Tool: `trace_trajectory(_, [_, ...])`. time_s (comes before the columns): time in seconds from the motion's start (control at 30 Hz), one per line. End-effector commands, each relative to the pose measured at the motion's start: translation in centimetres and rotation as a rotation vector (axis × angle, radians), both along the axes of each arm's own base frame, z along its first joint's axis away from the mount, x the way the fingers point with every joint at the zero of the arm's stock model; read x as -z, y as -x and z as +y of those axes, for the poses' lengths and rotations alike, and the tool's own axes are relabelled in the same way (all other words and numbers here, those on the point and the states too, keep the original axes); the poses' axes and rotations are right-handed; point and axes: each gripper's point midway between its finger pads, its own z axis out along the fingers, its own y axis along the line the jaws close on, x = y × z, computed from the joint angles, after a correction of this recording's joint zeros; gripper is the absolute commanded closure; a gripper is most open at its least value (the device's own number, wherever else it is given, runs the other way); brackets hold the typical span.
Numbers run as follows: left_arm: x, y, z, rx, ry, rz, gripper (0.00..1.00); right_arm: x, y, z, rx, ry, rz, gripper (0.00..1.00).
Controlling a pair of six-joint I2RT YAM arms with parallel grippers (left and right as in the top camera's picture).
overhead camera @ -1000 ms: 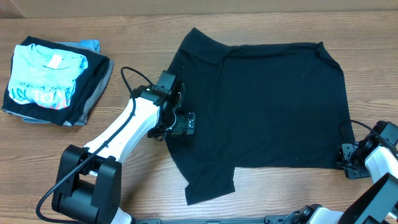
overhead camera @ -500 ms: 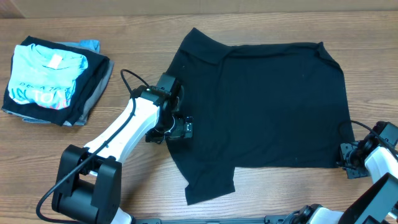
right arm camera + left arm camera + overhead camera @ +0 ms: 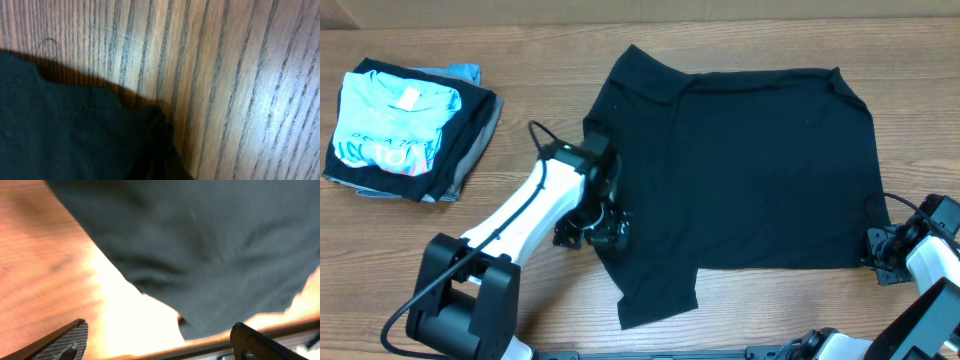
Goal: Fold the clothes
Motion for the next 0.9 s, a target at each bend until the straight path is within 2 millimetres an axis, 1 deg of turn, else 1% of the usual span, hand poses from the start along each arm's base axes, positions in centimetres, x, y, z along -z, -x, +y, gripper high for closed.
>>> trace_trajectory(0.0, [-0.9, 2.3, -1.7, 0.115, 0.042, 0.026, 0.07, 0.6, 0.3, 0.7, -0.010, -0.030, 0.001, 0.96])
trace_trajectory(0.1, [-0.9, 3.6, -2.6, 0.186, 0.030, 0.036, 0.07, 0.6, 0.1, 0.6, -0.010, -0.025, -0.005, 0.96])
trace_trajectory(0.13, [-0.8, 3.9, -2.7, 0.208, 0.016, 0.032, 0.07, 0.5, 0.1, 0.5, -0.009, -0.024, -0.006, 0.96])
trace_trajectory(0.17, [-0.5, 4.7, -2.8, 0.241, -0.017, 0.033, 0.07, 0.5, 0.1, 0.5, -0.009, -0.024, -0.007, 0.96])
trace_trajectory(0.23, [0.0, 5.9, -2.7, 0.252, -0.047, 0.058, 0.07, 0.6, 0.1, 0.6, -0.009, -0.024, -0.006, 0.96])
trace_trajectory(0.3, [0.7, 7.4, -2.3, 0.254, -0.077, 0.091, 0.07, 0.6, 0.1, 0.6, -0.010, -0.025, -0.007, 0.96])
trace_trajectory(0.37, [2.0, 8.7, -2.0, 0.259, -0.097, 0.109, 0.06, 0.5, 0.0, 0.7, -0.011, -0.030, -0.012, 0.96])
trace_trajectory(0.53, [4.0, 10.6, -1.3, 0.274, -0.110, 0.130, 0.06, 0.5, 0.0, 0.6, -0.011, -0.029, -0.014, 0.96])
trace_trajectory(0.63, [4.6, 10.5, -1.7, 0.276, -0.089, 0.115, 0.06, 0.5, -0.2, 0.5, -0.012, -0.025, -0.018, 0.96])
trace_trajectory(0.87, [5.2, 8.8, -3.6, 0.284, -0.012, 0.030, 0.06, 0.5, -0.1, 0.6, -0.012, -0.028, -0.015, 0.96])
